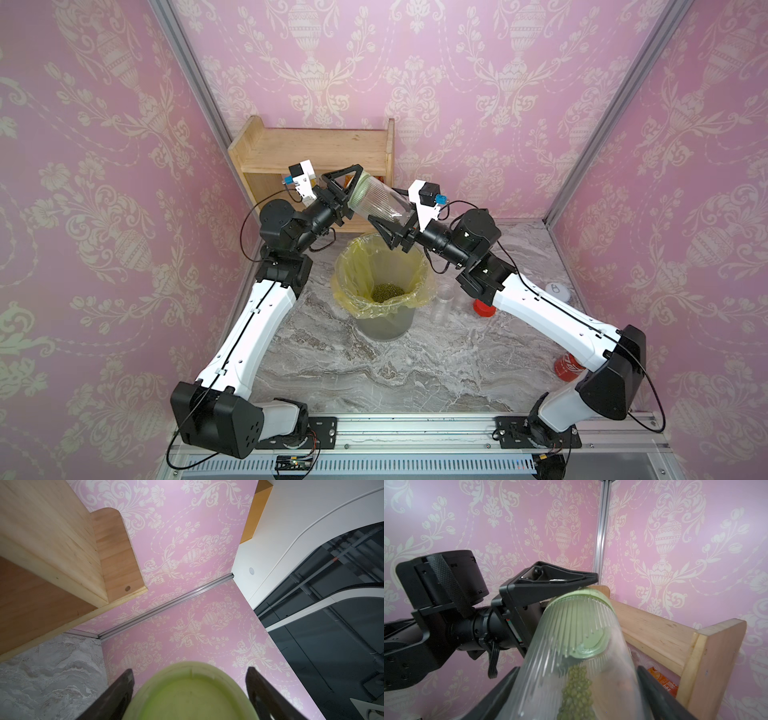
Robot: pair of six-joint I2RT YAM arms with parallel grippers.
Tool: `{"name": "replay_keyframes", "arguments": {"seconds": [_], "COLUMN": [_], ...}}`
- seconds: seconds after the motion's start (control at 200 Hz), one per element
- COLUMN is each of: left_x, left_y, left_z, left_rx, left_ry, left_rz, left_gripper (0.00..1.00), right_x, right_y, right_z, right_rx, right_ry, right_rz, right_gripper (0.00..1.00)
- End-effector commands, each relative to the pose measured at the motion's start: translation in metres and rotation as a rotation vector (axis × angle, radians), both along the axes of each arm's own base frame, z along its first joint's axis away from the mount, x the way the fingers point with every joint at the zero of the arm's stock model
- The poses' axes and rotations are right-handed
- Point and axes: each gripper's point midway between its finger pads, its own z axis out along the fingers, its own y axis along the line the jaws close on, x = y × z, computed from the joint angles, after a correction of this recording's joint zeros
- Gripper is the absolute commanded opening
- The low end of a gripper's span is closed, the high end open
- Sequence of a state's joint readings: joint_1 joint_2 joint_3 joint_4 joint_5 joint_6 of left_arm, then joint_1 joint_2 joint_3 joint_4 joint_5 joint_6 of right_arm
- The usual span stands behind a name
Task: Empty moldy mung beans from jars
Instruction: Unscrew the lid from the jar.
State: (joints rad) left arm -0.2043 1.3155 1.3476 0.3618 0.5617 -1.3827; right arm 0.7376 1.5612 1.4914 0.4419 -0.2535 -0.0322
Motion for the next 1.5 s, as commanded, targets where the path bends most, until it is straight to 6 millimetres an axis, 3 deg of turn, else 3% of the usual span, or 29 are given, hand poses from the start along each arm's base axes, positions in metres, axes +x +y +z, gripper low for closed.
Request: {"name": "replay_keyframes", "arguments": {"seconds": [0.0,0.45,0.791,1.001,1.491], "left_x": [-0.008,-0.001,0.003,-0.001,-0.005], "left_y": [-0.009,-0.010,-0.018,-0.026,-0.026], "left_z": [-0.004,-0.012,-0.019,-0.014,-0.009], "left_rx": [0.103,0.220,0.219,0.202,0.241], "left_ry": [0.019,0.111,0.157,0.130,0.119], "left_rz": [-0.031,-0.007,-0.010,-0.038,-0.043], "left_gripper": [0.78,0.78,0.77,0.82,0.83], "right_x": [-0.013,-0.043,-0.048,-0.046,-0.057], "right_y": [-0.014,-0.010,0.004,0.000,0.002], "right_z": [0.037,0.043,0.037,0.041,0.034], "right_rx": [0.029,-0.037,-0.146,-0.132,-0.213], "right_ry": [-0.113,-0.213,-0.258,-0.250,-0.297], "right_rz": [-0.033,0.044,0.028,0.011,0.022], "right_gripper": [0.26,0.25,0.25,0.25,0.25]}}
